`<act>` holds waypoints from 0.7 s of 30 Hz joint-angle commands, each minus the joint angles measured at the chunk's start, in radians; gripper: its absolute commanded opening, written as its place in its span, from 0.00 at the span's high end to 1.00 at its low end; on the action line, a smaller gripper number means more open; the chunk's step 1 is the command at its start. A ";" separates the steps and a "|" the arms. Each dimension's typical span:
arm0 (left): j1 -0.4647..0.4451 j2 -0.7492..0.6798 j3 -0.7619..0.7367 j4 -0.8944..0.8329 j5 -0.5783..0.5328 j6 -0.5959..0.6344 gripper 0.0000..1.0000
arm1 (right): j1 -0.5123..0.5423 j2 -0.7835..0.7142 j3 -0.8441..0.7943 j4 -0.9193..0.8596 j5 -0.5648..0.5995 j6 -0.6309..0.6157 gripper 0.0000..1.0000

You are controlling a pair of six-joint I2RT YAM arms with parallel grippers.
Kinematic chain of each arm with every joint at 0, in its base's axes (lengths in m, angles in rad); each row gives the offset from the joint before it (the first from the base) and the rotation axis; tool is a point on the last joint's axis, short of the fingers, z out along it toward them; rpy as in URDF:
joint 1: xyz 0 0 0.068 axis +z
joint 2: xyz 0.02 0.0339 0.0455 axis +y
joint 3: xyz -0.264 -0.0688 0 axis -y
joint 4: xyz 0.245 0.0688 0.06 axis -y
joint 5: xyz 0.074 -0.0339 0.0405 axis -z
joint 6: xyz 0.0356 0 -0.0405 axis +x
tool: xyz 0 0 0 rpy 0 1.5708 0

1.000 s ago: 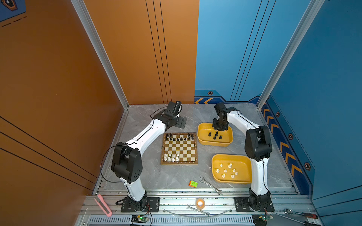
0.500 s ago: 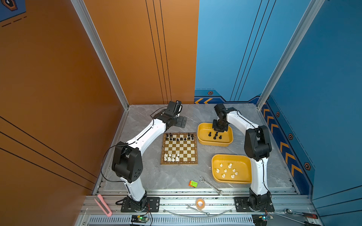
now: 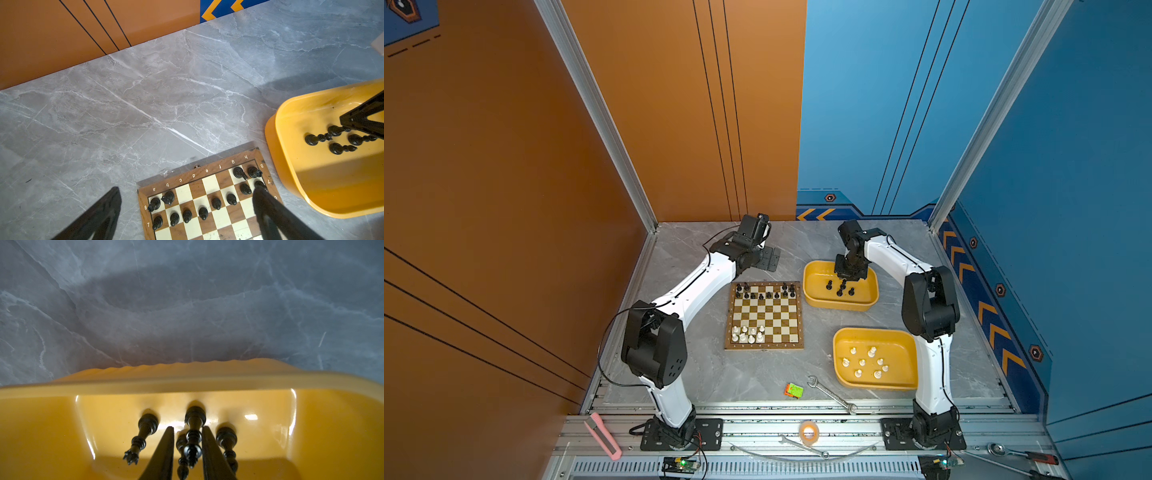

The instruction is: Set up the chess pieces on the board

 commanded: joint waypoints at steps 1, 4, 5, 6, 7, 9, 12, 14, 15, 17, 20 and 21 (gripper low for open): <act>-0.002 -0.009 0.005 -0.023 -0.022 -0.004 0.00 | 0.003 0.015 -0.005 -0.038 0.002 -0.009 0.74; -0.001 -0.011 0.002 -0.023 -0.024 -0.005 0.01 | 0.003 0.021 -0.006 -0.038 -0.003 -0.009 0.74; -0.001 -0.012 0.001 -0.023 -0.024 -0.003 0.01 | 0.002 0.021 -0.006 -0.038 -0.003 -0.009 0.74; -0.001 -0.012 0.000 -0.023 -0.023 -0.004 0.00 | 0.003 0.023 -0.007 -0.039 -0.003 -0.009 0.74; -0.002 -0.013 -0.002 -0.023 -0.025 -0.003 0.01 | 0.002 0.022 -0.007 -0.039 -0.004 -0.009 0.74; -0.002 -0.015 -0.003 -0.023 -0.026 -0.005 0.01 | 0.002 0.025 -0.007 -0.039 -0.004 -0.009 0.73; -0.002 -0.017 -0.006 -0.025 -0.026 -0.003 0.01 | 0.002 0.026 -0.007 -0.039 0.000 -0.009 0.73; -0.002 -0.019 -0.006 -0.024 -0.027 -0.003 0.00 | 0.002 0.026 -0.005 -0.038 0.001 -0.009 0.75; -0.001 -0.019 -0.006 -0.025 -0.028 -0.004 0.00 | 0.002 0.027 -0.006 -0.038 0.001 -0.009 0.75; -0.001 -0.019 -0.006 -0.025 -0.029 -0.001 0.01 | 0.002 0.024 -0.006 -0.038 0.002 -0.008 0.77; -0.001 -0.022 -0.006 -0.024 -0.028 0.001 0.01 | 0.002 0.025 -0.007 -0.041 0.006 -0.008 0.82; -0.001 -0.022 -0.006 -0.025 -0.029 0.002 0.00 | 0.003 0.026 -0.007 -0.042 0.005 -0.008 0.83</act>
